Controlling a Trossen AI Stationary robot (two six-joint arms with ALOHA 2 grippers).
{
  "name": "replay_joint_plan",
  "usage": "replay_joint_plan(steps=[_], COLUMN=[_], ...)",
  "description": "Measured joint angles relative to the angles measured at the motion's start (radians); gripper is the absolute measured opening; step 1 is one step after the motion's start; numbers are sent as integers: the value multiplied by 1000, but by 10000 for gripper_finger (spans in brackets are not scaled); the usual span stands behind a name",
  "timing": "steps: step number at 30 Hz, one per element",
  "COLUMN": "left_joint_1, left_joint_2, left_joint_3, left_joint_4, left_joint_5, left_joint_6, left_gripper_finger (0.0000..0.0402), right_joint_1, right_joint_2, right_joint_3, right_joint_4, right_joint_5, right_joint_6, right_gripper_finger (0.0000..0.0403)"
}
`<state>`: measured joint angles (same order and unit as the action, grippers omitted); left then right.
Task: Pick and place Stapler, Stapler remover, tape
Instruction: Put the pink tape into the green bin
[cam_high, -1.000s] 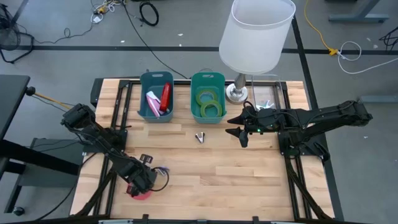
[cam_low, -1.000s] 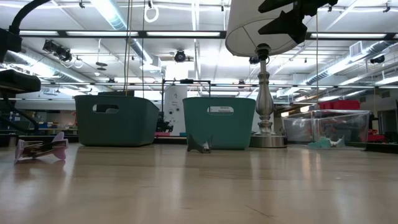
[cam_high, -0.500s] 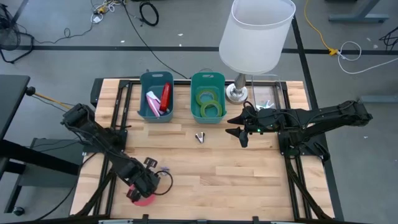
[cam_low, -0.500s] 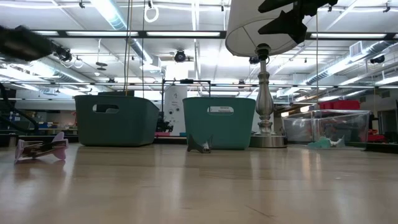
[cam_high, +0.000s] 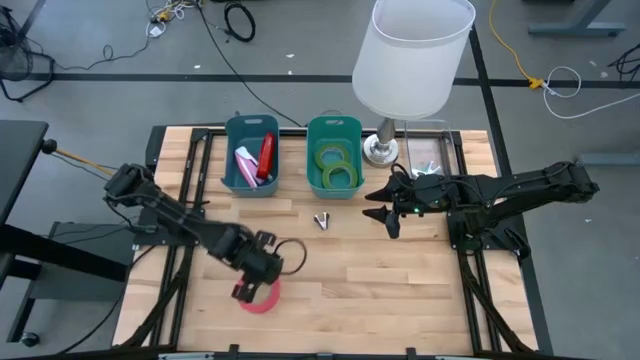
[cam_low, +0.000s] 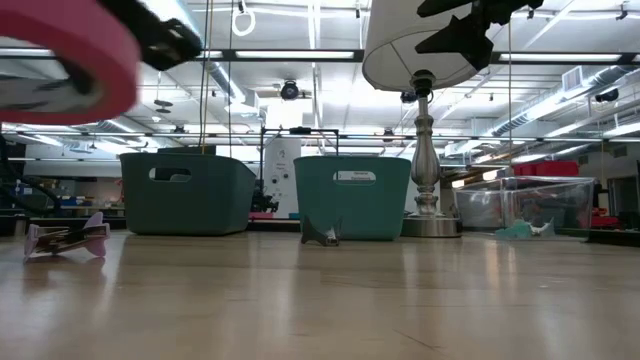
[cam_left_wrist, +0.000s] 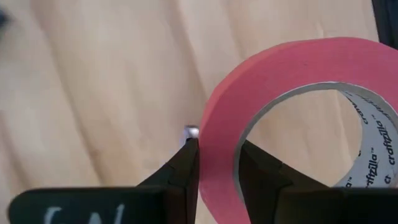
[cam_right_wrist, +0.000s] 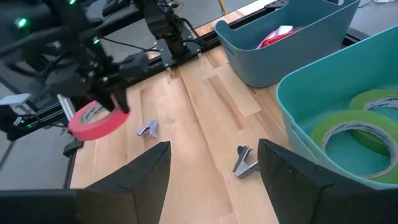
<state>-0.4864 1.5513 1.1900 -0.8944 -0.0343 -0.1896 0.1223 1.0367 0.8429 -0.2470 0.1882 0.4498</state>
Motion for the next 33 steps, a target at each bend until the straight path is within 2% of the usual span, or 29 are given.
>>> replay_joint_plan(steps=[9, 13, 20, 33], left_joint_1=[183, 277, 445, 706], left_joint_2=[0, 0, 0, -1], left_joint_3=[78, 114, 171, 201], left_joint_4=[-66, -65, -39, 177], left_joint_5=[-23, -64, -74, -78], left_joint_6=[124, 154, 231, 362], left_gripper_finger=[96, 96, 96, 96], right_joint_1=[7, 11, 11, 11], right_joint_2=[0, 0, 0, 0], right_joint_3=[0, 0, 0, 0], right_joint_4=[0, 0, 0, 0], right_joint_5=[-24, -23, -22, -19], right_joint_6=[-8, -14, -14, 6], right_gripper_finger=[239, 239, 239, 239])
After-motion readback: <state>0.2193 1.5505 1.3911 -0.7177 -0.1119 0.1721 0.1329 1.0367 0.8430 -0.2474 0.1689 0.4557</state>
